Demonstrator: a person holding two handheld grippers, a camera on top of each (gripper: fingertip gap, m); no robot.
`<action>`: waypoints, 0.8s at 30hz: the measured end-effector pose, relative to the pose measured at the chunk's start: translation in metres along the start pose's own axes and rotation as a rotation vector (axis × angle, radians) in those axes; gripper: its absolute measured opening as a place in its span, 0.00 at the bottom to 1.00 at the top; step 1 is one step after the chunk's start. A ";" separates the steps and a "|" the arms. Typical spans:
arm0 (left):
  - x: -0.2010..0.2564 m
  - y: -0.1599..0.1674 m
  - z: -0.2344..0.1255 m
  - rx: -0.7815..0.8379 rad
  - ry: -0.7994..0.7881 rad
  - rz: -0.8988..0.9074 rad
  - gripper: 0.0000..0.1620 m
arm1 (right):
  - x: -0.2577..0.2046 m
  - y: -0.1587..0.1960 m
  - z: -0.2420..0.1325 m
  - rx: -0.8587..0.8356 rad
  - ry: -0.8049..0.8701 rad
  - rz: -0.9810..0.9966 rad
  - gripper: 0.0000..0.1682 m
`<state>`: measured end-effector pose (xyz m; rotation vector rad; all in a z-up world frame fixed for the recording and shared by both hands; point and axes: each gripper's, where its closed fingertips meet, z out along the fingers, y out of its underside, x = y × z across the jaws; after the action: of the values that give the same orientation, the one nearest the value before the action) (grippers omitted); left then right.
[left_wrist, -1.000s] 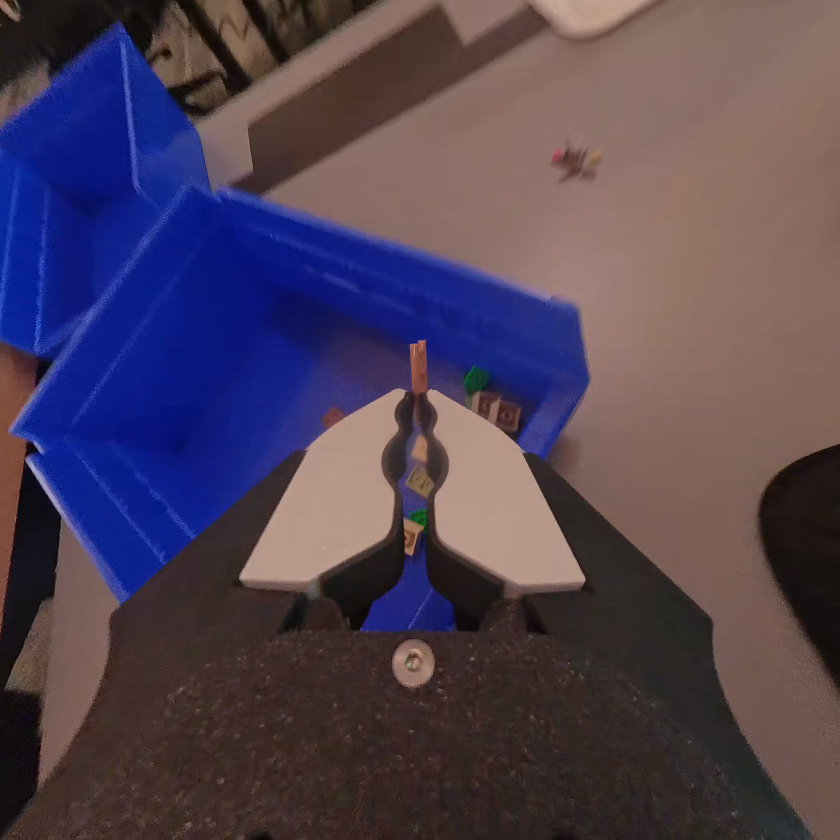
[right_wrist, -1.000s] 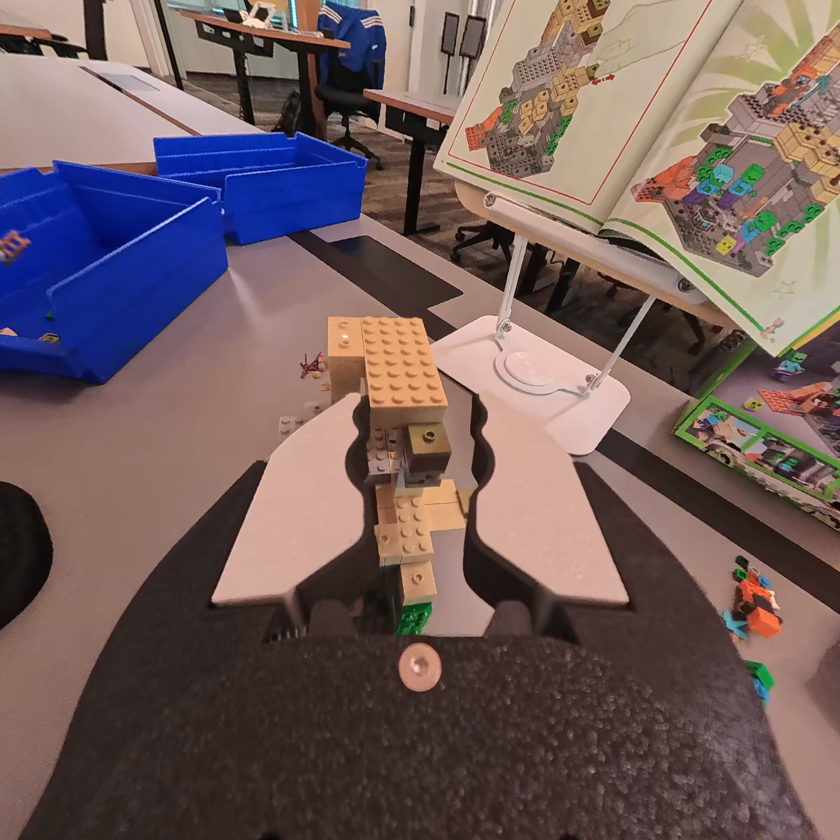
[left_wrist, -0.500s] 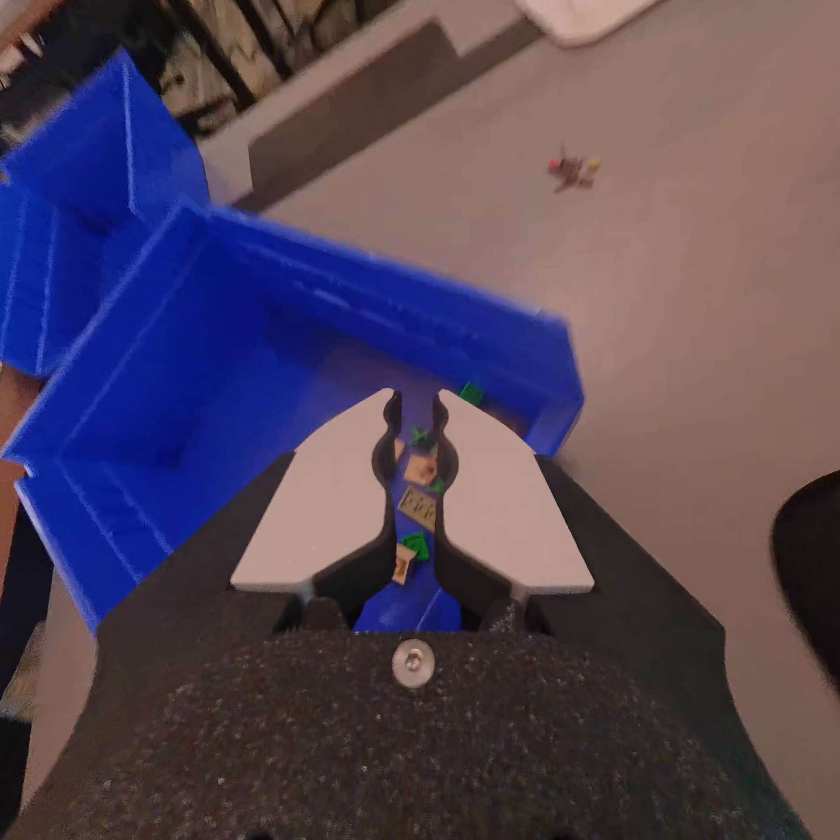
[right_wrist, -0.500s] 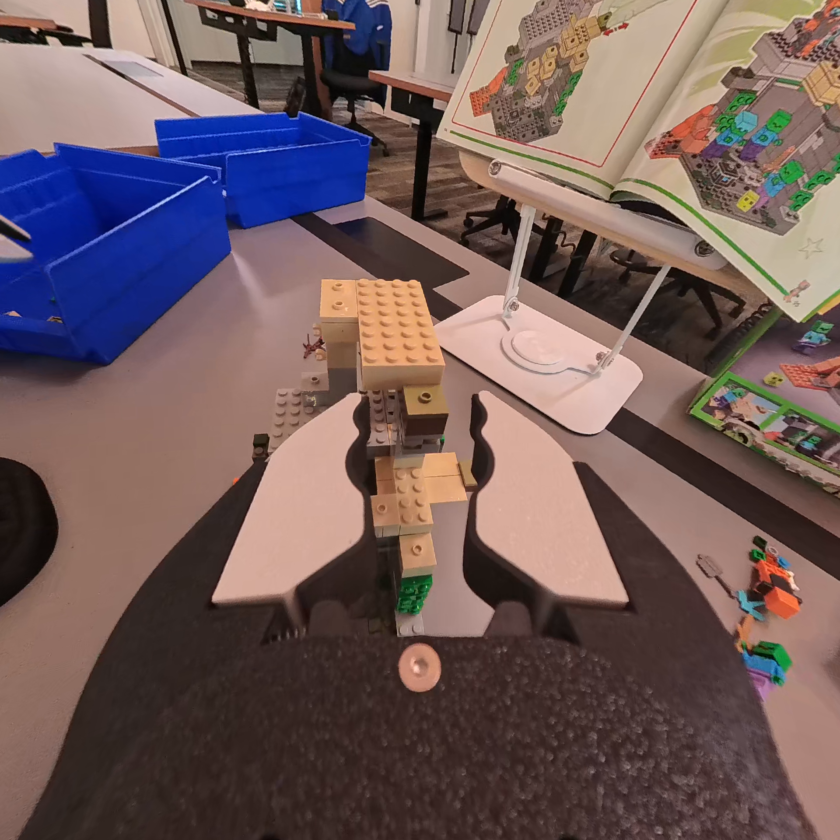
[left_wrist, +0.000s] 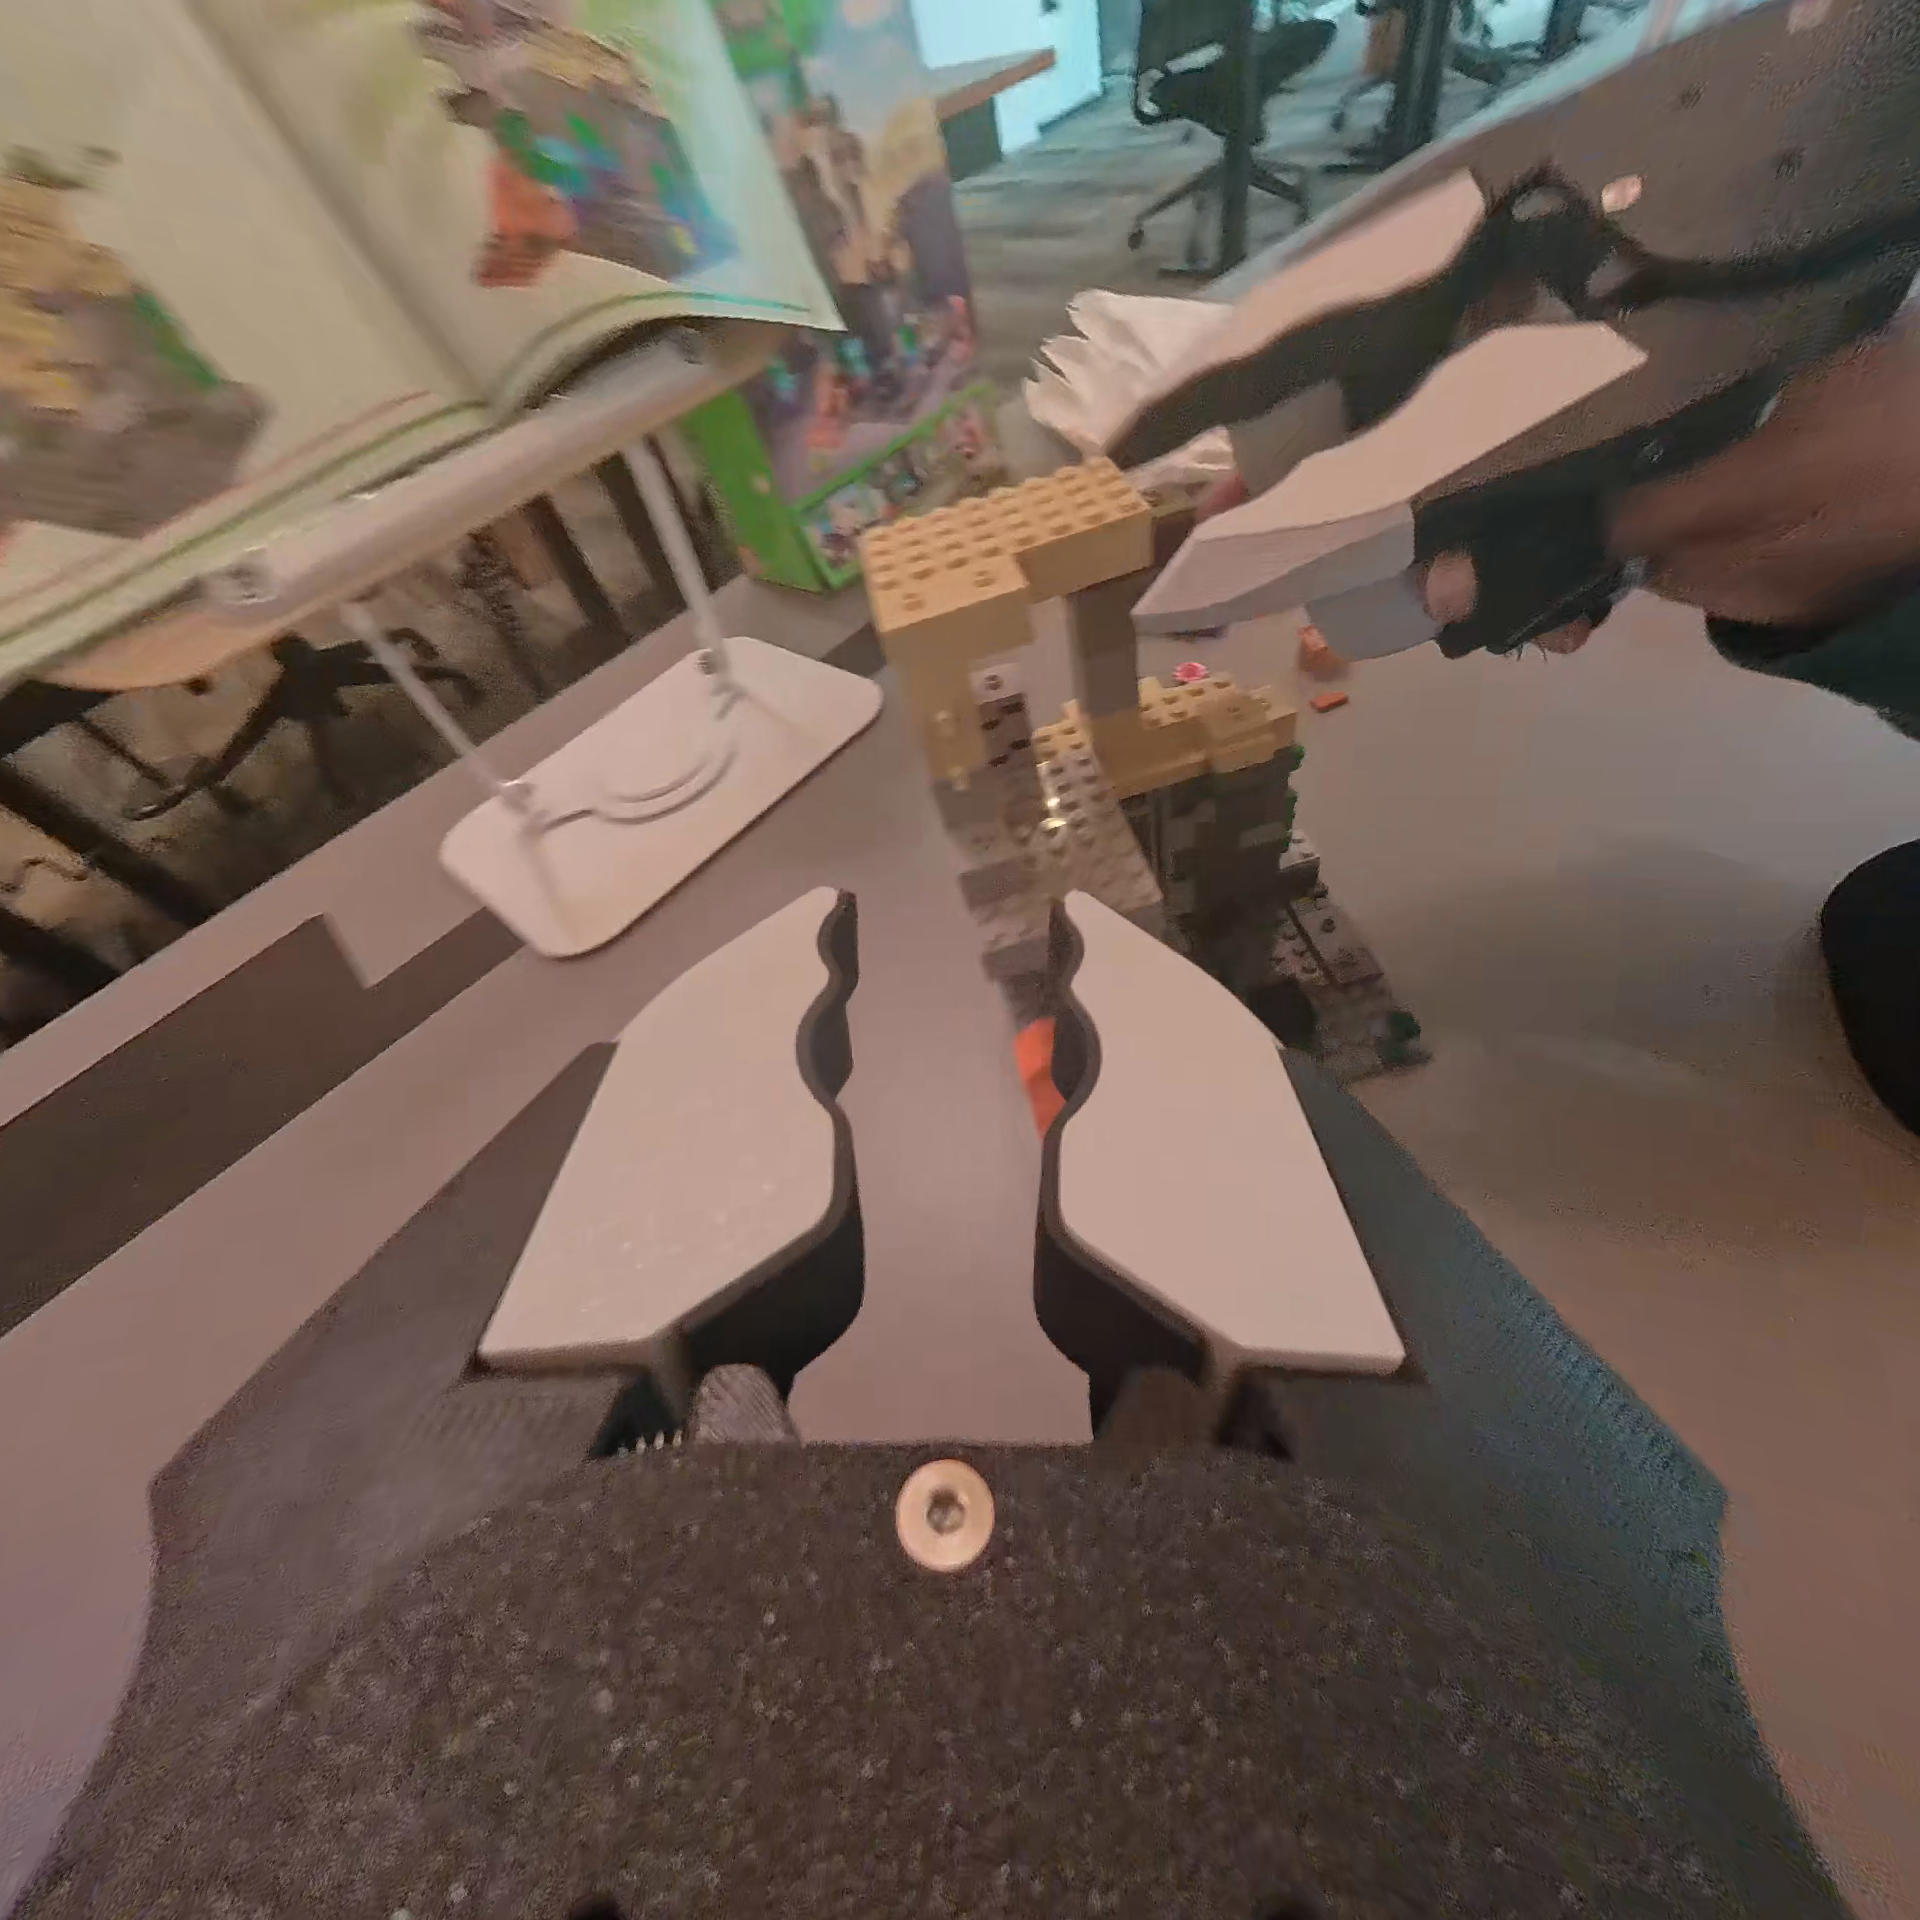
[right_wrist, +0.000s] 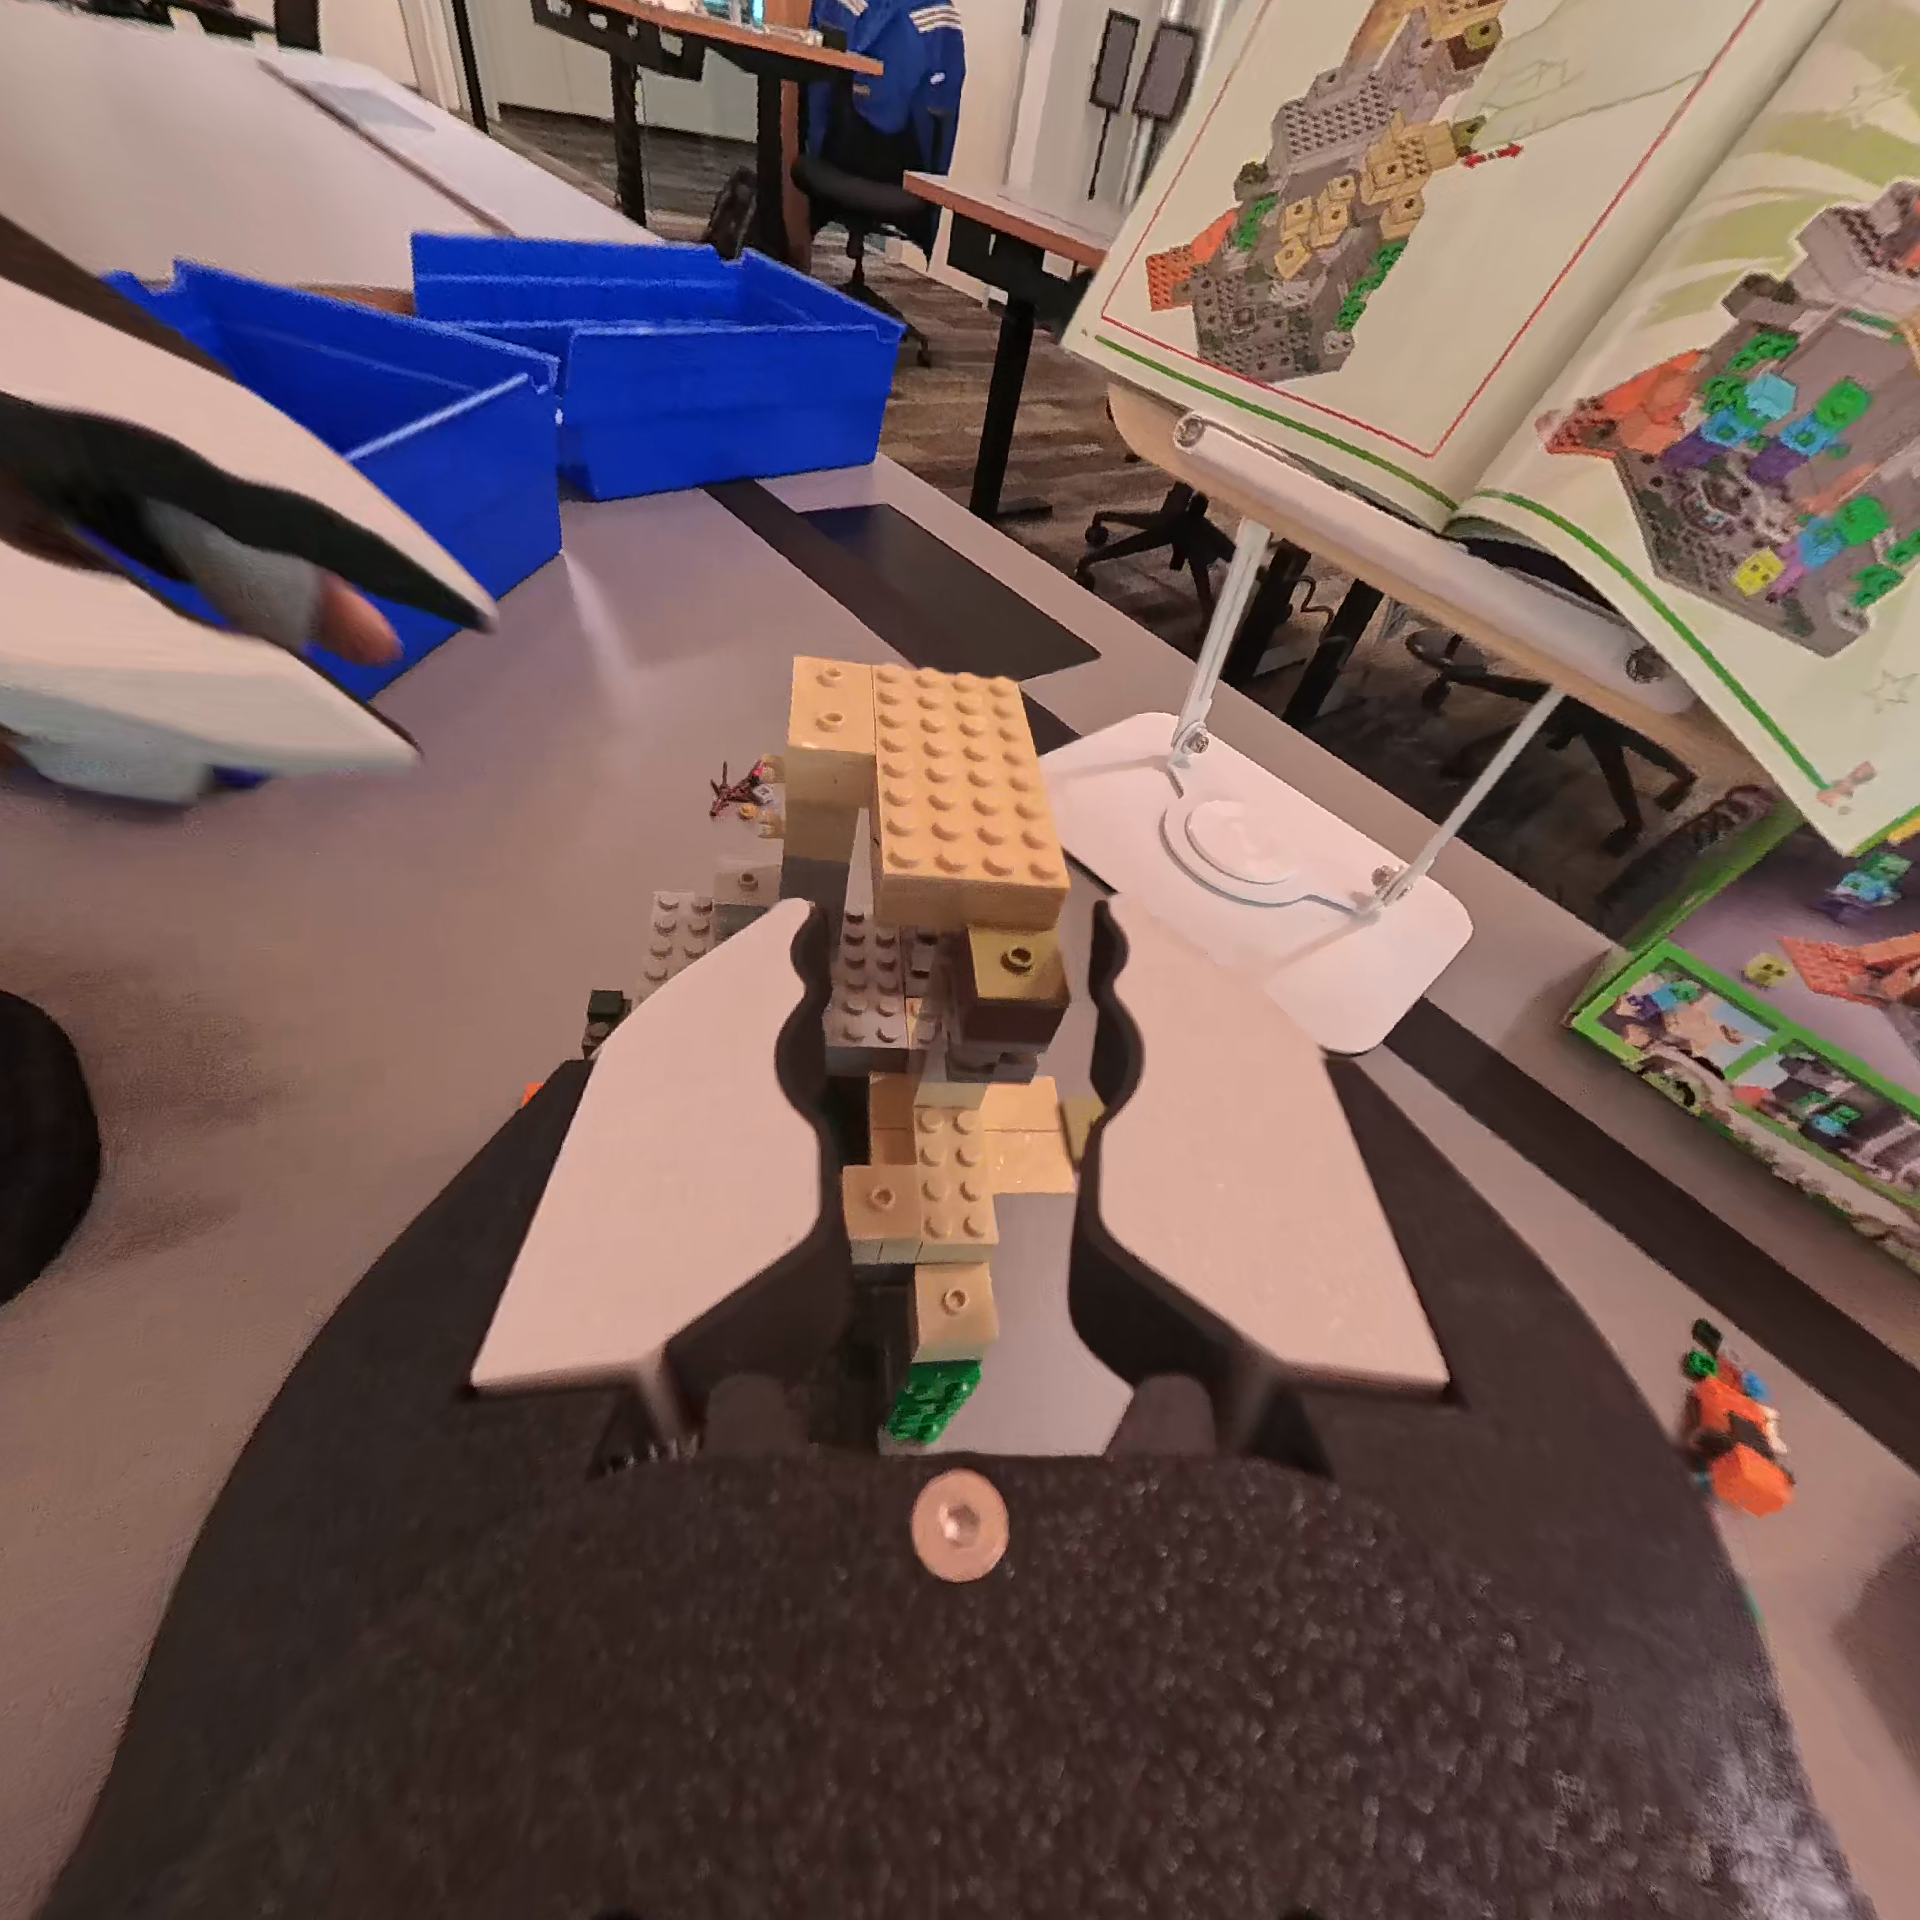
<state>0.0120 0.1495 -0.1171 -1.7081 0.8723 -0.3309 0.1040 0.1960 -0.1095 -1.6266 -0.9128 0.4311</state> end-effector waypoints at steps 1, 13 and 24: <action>0.006 0.001 0.016 -0.017 0.033 -0.002 0.23 | 0.001 -0.001 0.002 -0.027 -0.003 -0.029 0.31; 0.004 0.004 0.091 -0.040 0.105 -0.105 0.17 | 0.005 -0.002 0.034 -0.420 0.036 -0.786 0.34; 0.003 0.005 0.090 -0.026 0.066 -0.063 0.13 | -0.002 -0.015 0.044 -0.355 0.285 -1.238 0.13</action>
<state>0.0677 0.2110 -0.1514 -1.7594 0.8755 -0.4224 0.0668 0.2238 -0.1077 -1.0754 -1.6017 -0.8274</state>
